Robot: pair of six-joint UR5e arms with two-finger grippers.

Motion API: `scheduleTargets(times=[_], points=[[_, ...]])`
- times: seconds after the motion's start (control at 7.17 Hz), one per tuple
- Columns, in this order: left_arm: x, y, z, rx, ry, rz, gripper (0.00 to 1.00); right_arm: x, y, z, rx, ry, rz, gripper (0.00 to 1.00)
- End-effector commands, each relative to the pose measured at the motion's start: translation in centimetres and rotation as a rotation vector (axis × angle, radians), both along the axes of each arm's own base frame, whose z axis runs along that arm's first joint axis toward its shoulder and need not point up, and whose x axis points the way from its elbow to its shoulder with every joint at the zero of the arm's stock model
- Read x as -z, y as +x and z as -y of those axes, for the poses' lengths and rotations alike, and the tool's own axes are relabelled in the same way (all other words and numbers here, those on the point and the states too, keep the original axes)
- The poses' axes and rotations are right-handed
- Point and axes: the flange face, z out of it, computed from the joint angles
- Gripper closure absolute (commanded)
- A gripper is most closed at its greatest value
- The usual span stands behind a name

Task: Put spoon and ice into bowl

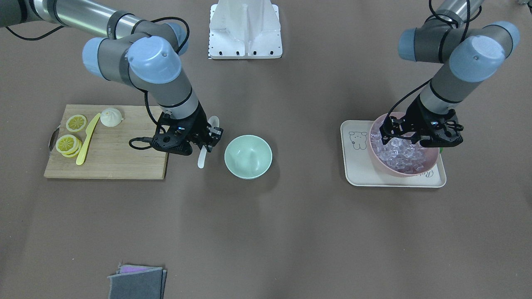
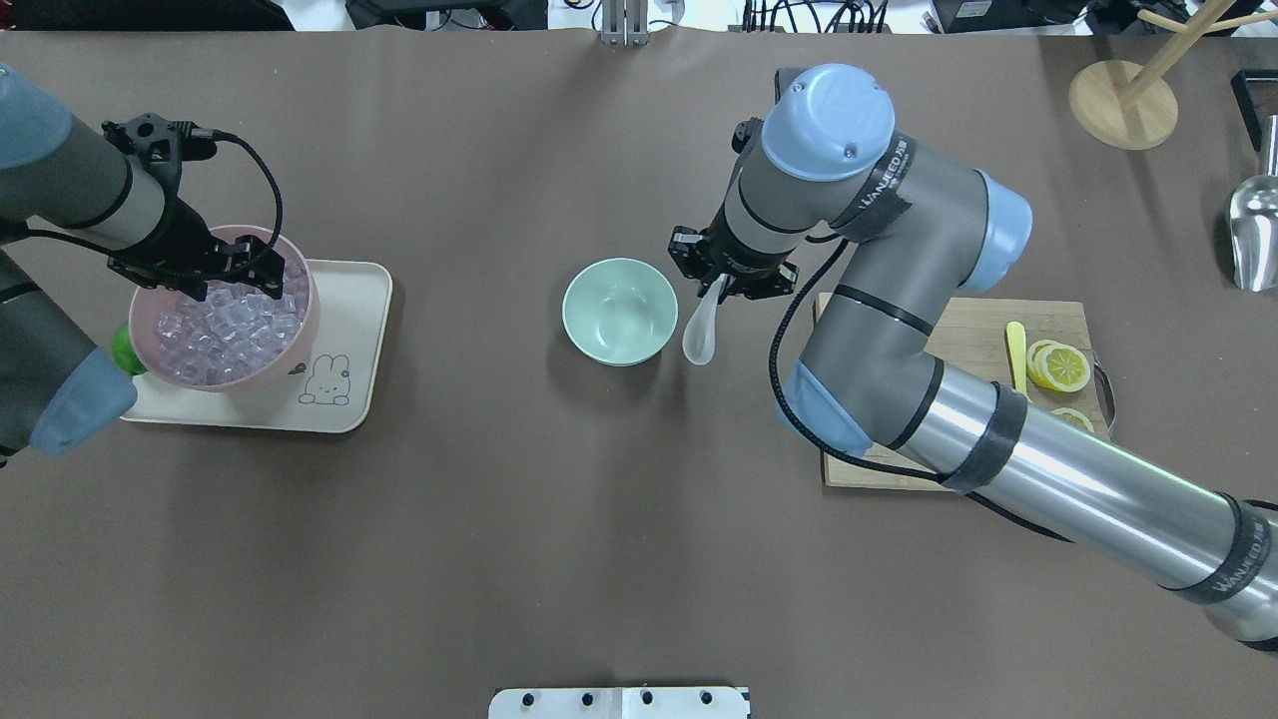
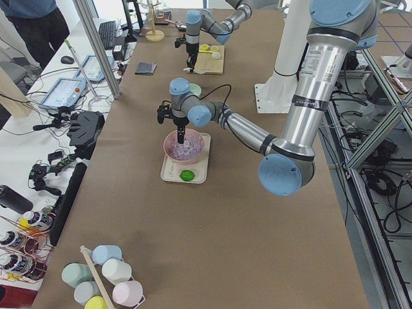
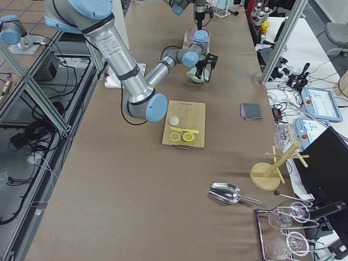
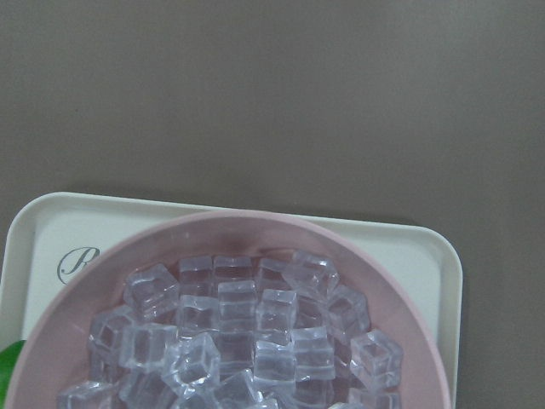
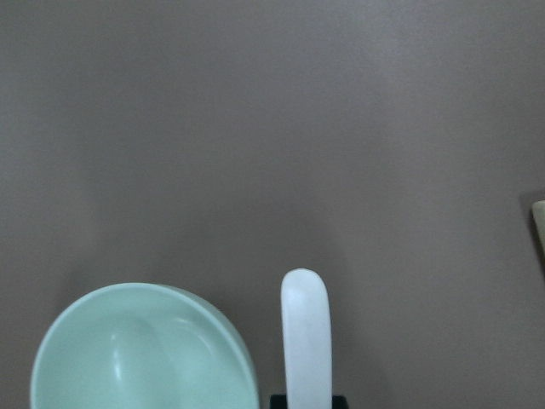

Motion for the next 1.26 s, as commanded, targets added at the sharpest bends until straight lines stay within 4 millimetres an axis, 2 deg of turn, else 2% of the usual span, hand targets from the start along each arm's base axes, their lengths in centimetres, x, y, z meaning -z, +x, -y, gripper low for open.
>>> scheduleTargets(times=[0.0, 0.14, 0.28, 0.42, 0.7, 0.84, 0.98, 1.12], points=[[-0.5, 1.0, -0.5, -0.016, -0.003, 0.01, 0.37, 3.3, -3.2, 0.0, -0.046, -0.001, 0.004, 1.0], [-0.7, 1.1, -0.4, -0.02, -0.003, 0.013, 0.4, 4.1, -5.1, 0.1, -0.08, -0.002, 0.0, 1.0], [-1.4, 0.9, -0.7, -0.022, -0.01, 0.021, 0.46, 4.0, -6.4, -0.5, -0.094, 0.0, 0.018, 1.0], [-1.6, 0.8, -0.7, -0.022, -0.013, 0.023, 0.55, 4.0, -7.2, -1.1, -0.102, -0.003, 0.021, 1.0], [-2.4, 0.5, -1.2, -0.023, -0.023, 0.03, 0.56, 3.8, -7.9, -1.7, -0.105, 0.001, 0.014, 1.0], [-2.3, 0.4, -1.2, -0.022, -0.02, 0.029, 0.62, 3.9, -8.2, -2.0, -0.106, 0.004, 0.013, 1.0], [-2.4, 0.2, -1.4, -0.019, -0.022, 0.03, 0.76, 3.8, -8.4, -2.2, -0.12, 0.004, 0.01, 1.0], [-2.4, 0.1, -1.7, -0.02, -0.022, 0.029, 1.0, 4.1, -8.5, -2.3, -0.121, 0.009, 0.02, 1.0]])
